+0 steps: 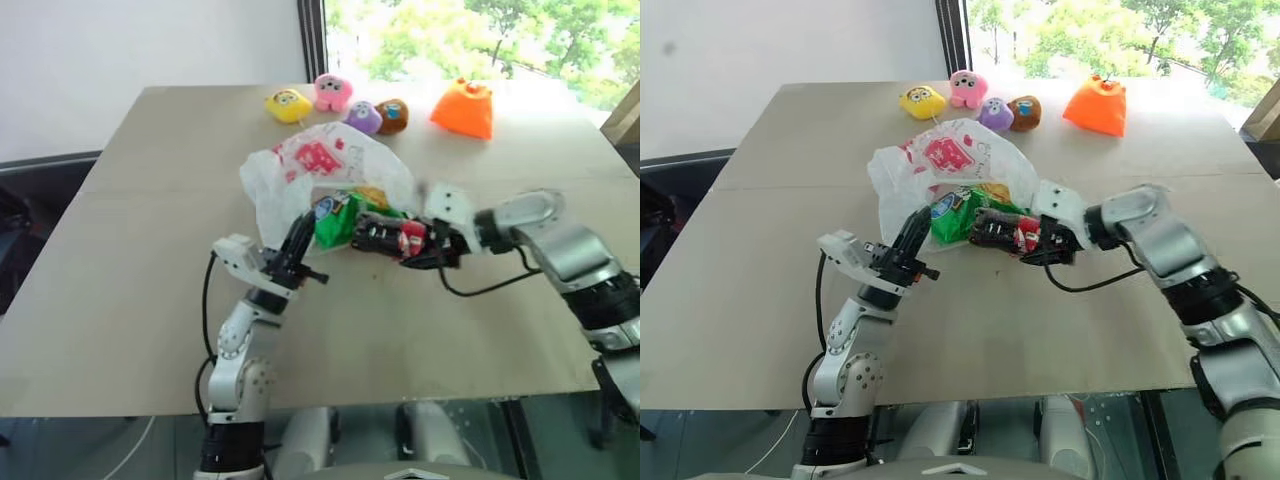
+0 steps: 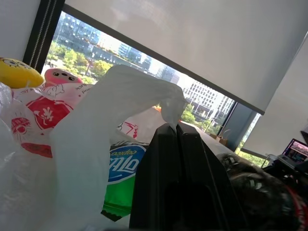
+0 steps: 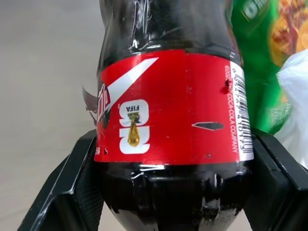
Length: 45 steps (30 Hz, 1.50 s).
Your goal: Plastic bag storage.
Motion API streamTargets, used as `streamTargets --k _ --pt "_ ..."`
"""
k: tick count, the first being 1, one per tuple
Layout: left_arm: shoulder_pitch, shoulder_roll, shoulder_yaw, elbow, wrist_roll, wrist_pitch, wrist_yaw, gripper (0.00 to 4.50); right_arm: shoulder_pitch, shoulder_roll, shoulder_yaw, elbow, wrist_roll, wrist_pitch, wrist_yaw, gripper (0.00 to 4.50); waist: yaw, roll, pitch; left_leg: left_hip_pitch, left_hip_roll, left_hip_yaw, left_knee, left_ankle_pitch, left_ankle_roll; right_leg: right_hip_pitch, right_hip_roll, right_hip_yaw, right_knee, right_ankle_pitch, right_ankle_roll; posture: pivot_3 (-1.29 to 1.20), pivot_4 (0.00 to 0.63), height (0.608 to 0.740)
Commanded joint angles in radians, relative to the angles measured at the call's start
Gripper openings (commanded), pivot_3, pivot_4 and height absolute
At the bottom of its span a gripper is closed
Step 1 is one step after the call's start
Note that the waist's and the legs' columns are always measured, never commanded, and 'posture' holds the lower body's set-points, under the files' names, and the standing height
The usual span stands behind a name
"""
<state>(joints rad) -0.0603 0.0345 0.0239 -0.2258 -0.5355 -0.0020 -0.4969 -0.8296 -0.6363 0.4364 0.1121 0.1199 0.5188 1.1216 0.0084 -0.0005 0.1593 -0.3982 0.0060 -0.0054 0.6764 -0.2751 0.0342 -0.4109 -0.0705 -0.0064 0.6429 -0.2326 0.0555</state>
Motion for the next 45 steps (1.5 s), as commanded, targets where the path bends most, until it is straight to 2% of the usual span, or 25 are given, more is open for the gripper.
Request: streamTargets --k 1,6,9,10,11,12,13,15,19,23,27,31,34,41,45 --pt "-0.01 0.031 -0.046 -0.029 0.0 0.001 -0.073 0.0 -0.161 0.187 0.031 0.202 -0.137 -0.061 -0.193 3.06 -0.013 -0.001 0.0 0.0 0.0 0.0 0.0 0.0 0.0 0.0 0.0 0.0 0.0 0.0 0.0 0.0 0.15 0.74" --pt "-0.02 0.047 -0.053 -0.015 0.011 -0.009 -0.09 0.0 -0.274 0.404 -0.018 0.471 -0.194 -0.109 -0.412 3.06 -0.022 -0.001 0.0 -0.001 0.0 0.001 -0.002 0.0 -0.001 -0.003 0.0 0.0 0.002 0.0 0.0 0.0 0.15 0.74" --pt "-0.023 0.042 -0.053 -0.006 0.016 -0.013 -0.085 0.0 -0.311 0.472 -0.045 0.588 -0.222 -0.163 -0.521 3.06 -0.018 -0.001 0.0 -0.002 0.0 0.001 -0.002 0.0 -0.001 -0.003 0.0 0.0 0.001 0.0 0.0 0.0 0.15 0.74" --pt "-0.023 0.04 -0.056 -0.001 0.024 -0.016 -0.081 0.0 -0.32 0.503 -0.096 0.616 -0.194 -0.195 -0.578 3.06 -0.018 -0.001 0.0 -0.002 0.0 0.001 -0.003 0.0 -0.001 -0.003 -0.001 0.0 0.0 0.0 0.0 0.0 0.15 0.74" --pt "-0.023 0.038 -0.058 0.002 0.028 -0.017 -0.079 0.0 -0.326 0.524 -0.134 0.635 -0.176 -0.222 -0.622 3.56 -0.018 -0.001 0.001 -0.002 -0.001 0.001 -0.003 0.0 -0.001 -0.003 -0.001 0.0 0.0 0.0 0.0 0.0 0.15 0.74" --pt "-0.022 0.036 -0.059 0.002 0.031 -0.017 -0.076 0.0 -0.325 0.531 -0.152 0.641 -0.176 -0.25 -0.652 3.87 -0.018 -0.001 0.001 -0.003 -0.001 0.001 -0.003 0.0 -0.001 -0.003 -0.001 0.0 -0.001 0.0 0.0 0.0 0.15 0.74" --pt "-0.02 0.034 -0.058 0.003 0.037 -0.018 -0.071 0.0 -0.319 0.536 -0.172 0.642 -0.174 -0.261 -0.679 4.42 -0.019 -0.001 0.001 -0.003 -0.001 0.001 -0.003 0.0 -0.001 -0.003 -0.001 0.0 -0.001 0.0 0.0 0.0 0.15 0.74" --pt "-0.017 0.032 -0.052 0.006 0.038 -0.019 -0.064 0.0 -0.296 0.531 -0.201 0.619 -0.18 -0.284 -0.722 4.48 -0.019 -0.001 0.001 -0.003 -0.001 0.001 -0.003 0.0 -0.001 -0.003 -0.001 0.0 0.0 0.0 0.0 0.0 0.15 0.74" --pt "-0.01 0.034 -0.042 0.002 0.044 -0.024 -0.054 0.0 -0.175 0.451 -0.23 0.38 -0.117 -0.186 -0.562 4.48 -0.019 -0.001 0.001 -0.002 0.0 0.001 -0.004 0.0 -0.001 -0.003 -0.001 0.0 0.0 0.0 0.0 0.0 0.15 0.74" --pt "-0.001 0.03 -0.03 -0.001 0.045 -0.026 -0.038 0.0 0.027 0.26 -0.26 -0.094 0.076 -0.001 -0.284 4.48 -0.015 -0.001 0.001 -0.002 0.0 0.001 -0.005 0.0 0.0 -0.003 -0.001 0.001 0.0 0.0 0.0 0.0 0.15 0.74" --pt "0.005 0.029 -0.029 0.0 0.043 -0.023 -0.036 0.0 0.084 0.186 -0.342 -0.245 0.166 0.039 -0.264 4.48 -0.029 0.0 0.001 -0.001 0.0 0.002 -0.004 -0.003 0.005 -0.003 -0.001 0.001 -0.001 0.0 0.0 0.0 0.15 0.74" --pt "0.006 0.028 -0.036 0.002 0.04 -0.014 -0.041 0.0 0.064 0.221 -0.401 -0.147 0.129 -0.042 -0.381 4.48 -0.028 -0.001 0.001 0.004 0.001 0.001 -0.004 -0.003 0.005 -0.001 0.001 0.001 0.003 0.0 0.0 0.0 0.15 0.74" --pt "0.003 0.029 -0.037 0.006 0.038 -0.011 -0.046 0.0 0.05 0.197 -0.321 0.029 -0.027 -0.181 -0.443 4.48 -0.022 -0.001 0.001 0.005 0.001 0.001 -0.003 -0.003 0.005 -0.001 0.001 0.001 0.006 0.0 -0.001 0.0 0.15 0.74" --pt "0.0 0.022 -0.027 0.011 0.037 -0.022 -0.038 0.0 -0.12 0.29 -0.272 0.477 -0.17 -0.412 -0.596 4.48 -0.026 -0.001 0.001 0.003 0.0 0.004 -0.002 0.0 0.0 -0.002 0.0 0.004 0.004 0.0 0.0 0.0 0.15 0.74" --pt "0.009 0.014 -0.011 0.006 0.04 -0.027 -0.016 0.0 -0.169 0.318 -0.293 0.595 -0.181 -0.503 -0.636 2.63 -0.024 -0.001 0.001 0.002 0.001 0.004 -0.004 0.0 0.0 -0.003 0.001 0.004 0.002 0.0 0.0 0.0 0.15 0.74"
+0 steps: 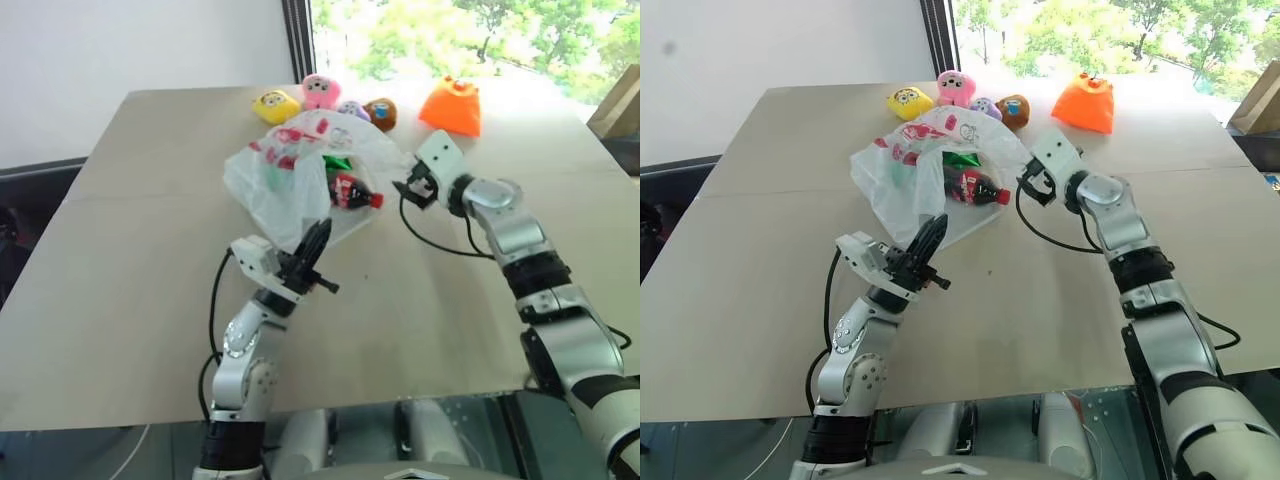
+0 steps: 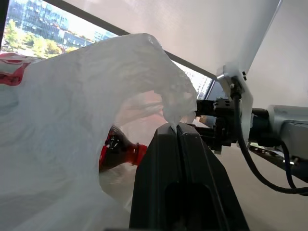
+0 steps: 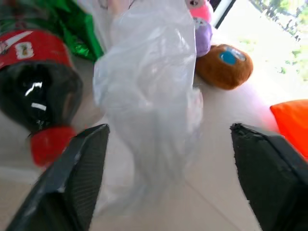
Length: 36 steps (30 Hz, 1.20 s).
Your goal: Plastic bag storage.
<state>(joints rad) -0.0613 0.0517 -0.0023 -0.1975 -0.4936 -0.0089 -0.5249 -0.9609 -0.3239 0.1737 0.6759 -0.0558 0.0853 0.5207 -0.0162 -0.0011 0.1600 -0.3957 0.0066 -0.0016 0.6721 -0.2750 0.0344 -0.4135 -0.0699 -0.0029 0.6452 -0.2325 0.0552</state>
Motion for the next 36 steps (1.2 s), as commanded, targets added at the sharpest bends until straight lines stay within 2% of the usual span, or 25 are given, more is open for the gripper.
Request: streamTargets --k 1,2,5,6,11,18,22,25,27,30,33,35,36 --pt "0.012 -0.003 0.019 -0.023 0.0 -0.023 0.017 0.0 -0.048 0.007 -0.034 0.049 -0.01 -0.088 -0.048 1.97 0.001 0.0 0.0 -0.001 0.0 0.0 0.0 0.0 0.0 0.0 0.0 0.0 -0.001 0.0 0.0 0.0 0.15 0.74" --pt "0.016 -0.002 0.021 -0.025 0.002 -0.025 0.019 0.0 -0.055 0.006 -0.032 0.06 -0.018 -0.104 -0.057 1.71 0.002 0.0 0.0 -0.001 0.0 0.0 0.0 0.0 0.0 0.0 0.0 0.0 -0.001 0.0 0.0 0.0 0.15 0.74" --pt "0.016 -0.001 0.035 -0.028 0.007 -0.036 0.032 0.0 -0.069 0.002 -0.04 0.065 -0.025 -0.15 -0.078 0.26 0.001 0.0 0.0 -0.002 0.0 0.0 0.0 0.0 0.0 0.0 -0.001 0.0 -0.002 0.0 0.0 0.0 0.15 0.74" --pt "0.013 0.0 0.042 -0.025 0.013 -0.043 0.04 0.0 -0.072 0.006 -0.055 0.055 -0.009 -0.149 -0.08 0.06 0.001 0.0 0.0 -0.002 0.0 0.0 0.0 0.0 0.0 0.0 -0.001 0.0 -0.002 0.0 0.0 0.0 0.15 0.74" --pt "-0.108 0.013 0.127 0.004 0.014 -0.047 0.133 0.0 -0.094 -0.004 -0.148 -0.04 0.068 -0.092 -0.086 0.06 0.004 0.0 0.0 -0.002 0.0 -0.001 0.0 0.0 0.0 0.0 0.0 -0.001 -0.001 0.0 0.0 0.0 0.15 0.74" --pt "-0.573 0.181 0.312 0.182 -0.035 0.002 0.231 0.0 -0.212 -0.078 -0.319 -0.129 0.175 0.081 -0.173 0.06 0.012 -0.001 0.002 -0.005 -0.001 -0.004 0.001 0.0 0.0 -0.001 -0.001 -0.004 -0.002 0.0 0.0 0.0 0.15 0.74" --pt "-0.789 0.243 0.339 0.312 -0.039 -0.006 0.216 0.0 -0.269 -0.108 -0.358 -0.146 0.199 0.126 -0.211 0.06 0.006 -0.002 0.002 -0.008 -0.002 -0.004 -0.002 0.0 0.0 -0.001 -0.001 -0.005 -0.003 0.0 0.001 0.0 0.15 0.74" --pt "-0.868 0.271 0.329 0.409 -0.005 -0.031 0.183 0.0 -0.284 -0.133 -0.361 -0.156 0.189 0.124 -0.225 0.06 0.0 -0.002 0.002 -0.01 -0.002 -0.003 -0.003 0.0 -0.001 -0.003 -0.002 -0.006 -0.005 -0.001 0.002 0.0 0.15 0.74" --pt "-0.884 0.274 0.323 0.459 0.01 -0.049 0.169 0.0 -0.275 -0.146 -0.362 -0.157 0.19 0.136 -0.229 0.06 -0.003 -0.002 0.002 -0.012 -0.002 -0.002 -0.004 0.0 -0.001 -0.007 -0.002 -0.006 -0.005 -0.001 0.002 0.0 0.15 0.74" --pt "-0.83 0.272 0.283 0.455 0.062 -0.078 0.139 0.0 -0.215 -0.166 -0.363 -0.218 0.228 0.22 -0.176 0.06 -0.01 -0.002 0.002 -0.018 -0.002 -0.002 -0.003 0.001 -0.002 -0.012 -0.002 -0.006 -0.004 -0.001 0.002 0.0 0.15 0.74" --pt "-0.674 0.261 0.244 0.332 0.062 -0.057 0.094 0.0 -0.021 -0.237 -0.322 -0.475 0.369 0.48 0.037 0.06 -0.013 -0.002 0.001 -0.019 -0.002 -0.002 -0.004 0.001 -0.003 -0.014 -0.003 -0.006 -0.003 -0.001 0.002 0.0 0.15 0.74" --pt "-0.597 0.262 0.233 0.26 0.06 -0.035 0.094 0.0 0.081 -0.29 -0.308 -0.611 0.44 0.584 0.124 0.58 -0.014 -0.002 0.002 -0.02 -0.001 -0.003 -0.004 0.001 -0.003 -0.014 -0.003 -0.007 -0.003 -0.001 0.002 0.0 0.15 0.74" --pt "-0.525 0.272 0.223 0.196 0.045 -0.007 0.076 0.52 0.151 -0.319 -0.322 -0.671 0.479 0.612 0.171 0.81 -0.014 -0.002 0.002 -0.021 -0.001 -0.003 -0.004 0.001 -0.003 -0.014 -0.004 -0.006 -0.004 -0.001 0.002 0.0 0.15 0.74"
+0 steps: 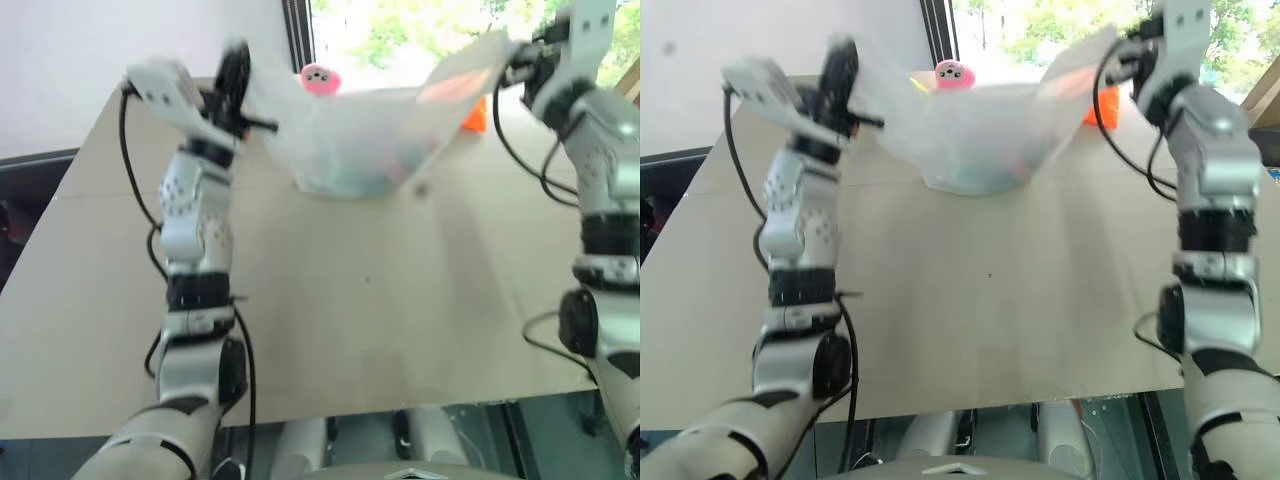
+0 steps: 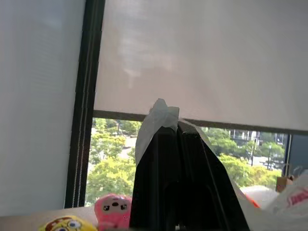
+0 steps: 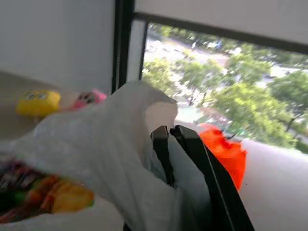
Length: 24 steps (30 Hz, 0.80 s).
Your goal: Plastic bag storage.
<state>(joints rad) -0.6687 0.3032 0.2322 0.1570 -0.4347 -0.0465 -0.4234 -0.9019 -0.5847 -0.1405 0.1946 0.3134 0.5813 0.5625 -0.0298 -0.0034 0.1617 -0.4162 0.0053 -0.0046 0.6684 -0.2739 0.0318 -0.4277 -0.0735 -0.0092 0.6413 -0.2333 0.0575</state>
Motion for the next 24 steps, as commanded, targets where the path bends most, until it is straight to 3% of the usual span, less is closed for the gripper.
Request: streamTargets --k 1,3,7,9,11,13,17,21,24 --pt "0.175 0.04 -0.019 -0.236 -0.028 0.065 -0.047 0.79 0.183 -0.097 -0.027 -0.247 0.145 0.115 0.195 1.31 -0.002 0.0 0.0 -0.001 0.0 0.0 0.0 0.0 0.0 -0.001 0.0 0.0 0.0 0.0 0.0 0.0 0.15 0.74" --pt "0.326 0.075 -0.016 -0.357 -0.04 0.122 -0.068 1.65 0.335 -0.15 -0.093 -0.339 0.241 0.139 0.311 2.22 -0.004 0.0 0.0 0.0 0.0 0.001 0.001 0.0 0.0 -0.001 0.0 0.002 0.002 0.0 0.0 0.0 0.15 0.74" --pt "0.551 0.15 0.002 -0.522 -0.083 0.198 -0.118 3.66 0.563 -0.2 -0.18 -0.457 0.365 0.174 0.411 4.26 0.0 0.0 0.0 0.003 0.002 0.001 0.003 0.0 0.001 0.0 0.001 0.003 0.002 0.0 0.0 0.0 0.15 0.74" --pt "0.665 0.174 0.009 -0.584 -0.117 0.242 -0.141 4.4 0.687 -0.206 -0.18 -0.479 0.361 0.146 0.448 4.5 0.003 -0.001 0.001 0.006 0.003 0.0 0.005 -0.002 0.004 0.003 0.002 0.004 0.004 0.0 0.0 0.0 0.15 0.74" --pt "0.755 0.191 0.001 -0.608 -0.097 0.251 -0.157 4.4 0.79 -0.197 -0.167 -0.49 0.334 0.086 0.473 4.5 0.014 -0.001 0.001 0.023 0.004 0.0 0.004 -0.004 0.007 0.02 0.002 0.003 0.002 0.0 -0.001 0.0 0.15 0.74" --pt "0.822 0.194 -0.005 -0.611 -0.079 0.245 -0.17 4.4 0.859 -0.166 -0.16 -0.481 0.3 -0.004 0.474 4.5 0.019 -0.001 0.001 0.031 0.005 0.002 0.003 -0.005 0.008 0.026 0.002 0.004 0.001 -0.003 -0.005 0.0 0.15 0.74" --pt "0.96 0.169 -0.016 -0.576 -0.011 0.211 -0.16 4.4 0.996 -0.105 -0.126 -0.423 0.179 -0.244 0.492 4.5 0.019 -0.002 0.001 0.037 0.005 0.003 0.004 -0.005 0.009 0.032 0.003 0.006 0.001 -0.003 -0.005 0.0 0.15 0.74" --pt "1.02 0.131 -0.039 -0.515 0.073 0.109 -0.16 4.4 0.996 -0.027 -0.152 -0.229 0.101 -0.546 0.496 4.5 0.019 -0.003 0.001 0.037 0.004 0.004 0.004 -0.005 0.009 0.032 0.003 0.007 0.001 -0.003 -0.005 0.0 0.15 0.74" --pt "1.053 0.117 -0.067 -0.482 0.148 0.076 -0.138 4.4 0.989 -0.031 -0.163 -0.106 0.081 -0.621 0.494 4.5 0.019 -0.003 0.0 0.037 0.004 0.004 0.004 -0.005 0.009 0.032 0.003 0.007 0.001 -0.003 -0.005 0.0 0.15 0.74"
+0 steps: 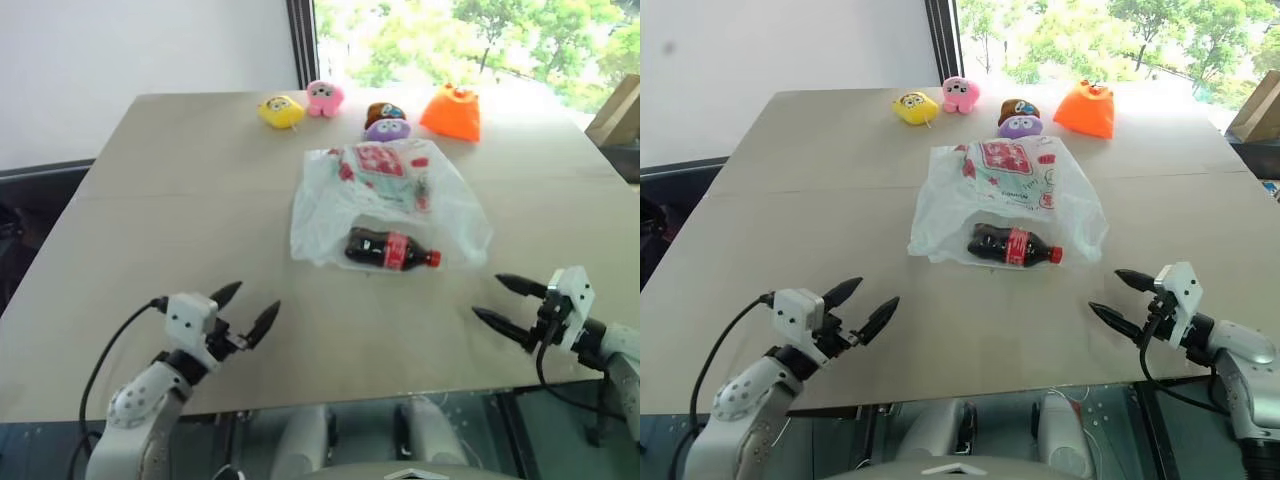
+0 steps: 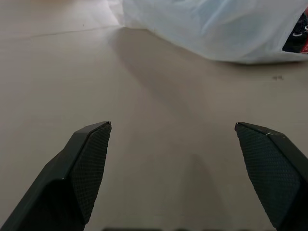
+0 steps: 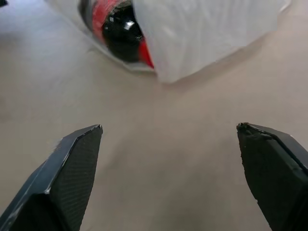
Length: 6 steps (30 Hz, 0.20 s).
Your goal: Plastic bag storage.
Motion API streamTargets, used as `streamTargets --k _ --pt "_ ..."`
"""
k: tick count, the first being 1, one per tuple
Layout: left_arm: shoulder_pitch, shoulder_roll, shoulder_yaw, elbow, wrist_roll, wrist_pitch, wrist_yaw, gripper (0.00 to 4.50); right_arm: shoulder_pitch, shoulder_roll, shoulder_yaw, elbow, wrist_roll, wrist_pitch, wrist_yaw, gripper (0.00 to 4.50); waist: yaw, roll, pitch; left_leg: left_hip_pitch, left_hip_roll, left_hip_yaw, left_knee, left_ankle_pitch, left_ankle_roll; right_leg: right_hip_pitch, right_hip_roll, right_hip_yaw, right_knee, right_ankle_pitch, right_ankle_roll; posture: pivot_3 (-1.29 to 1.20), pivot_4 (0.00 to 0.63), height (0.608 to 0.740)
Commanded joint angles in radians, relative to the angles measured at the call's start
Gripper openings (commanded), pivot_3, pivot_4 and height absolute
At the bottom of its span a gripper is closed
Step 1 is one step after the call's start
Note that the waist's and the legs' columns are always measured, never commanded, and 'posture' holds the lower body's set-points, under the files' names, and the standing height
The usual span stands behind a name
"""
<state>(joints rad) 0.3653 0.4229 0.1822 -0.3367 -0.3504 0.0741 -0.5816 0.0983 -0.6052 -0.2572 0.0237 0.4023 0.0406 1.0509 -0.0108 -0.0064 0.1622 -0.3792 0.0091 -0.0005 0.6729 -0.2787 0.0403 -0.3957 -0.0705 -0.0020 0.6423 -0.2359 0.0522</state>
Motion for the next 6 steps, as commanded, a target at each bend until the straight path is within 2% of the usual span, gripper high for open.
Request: streamTargets --k 1,6 --pt "0.023 -0.006 -0.022 0.022 0.081 -0.057 0.024 4.4 -0.019 -0.007 -0.05 0.093 -0.003 -0.102 0.009 4.5 0.0 0.0 0.0 0.0 0.0 0.0 0.0 0.0 0.0 0.0 0.0 0.0 0.0 0.0 0.0 0.0 0.15 0.74" --pt "0.01 -0.007 -0.032 0.049 0.091 -0.101 0.004 4.4 -0.037 -0.009 -0.04 0.16 0.001 -0.153 0.023 4.5 0.001 0.001 0.0 0.0 0.001 0.0 -0.001 0.0 0.0 0.0 0.0 0.0 0.0 0.0 0.0 0.0 0.15 0.74"
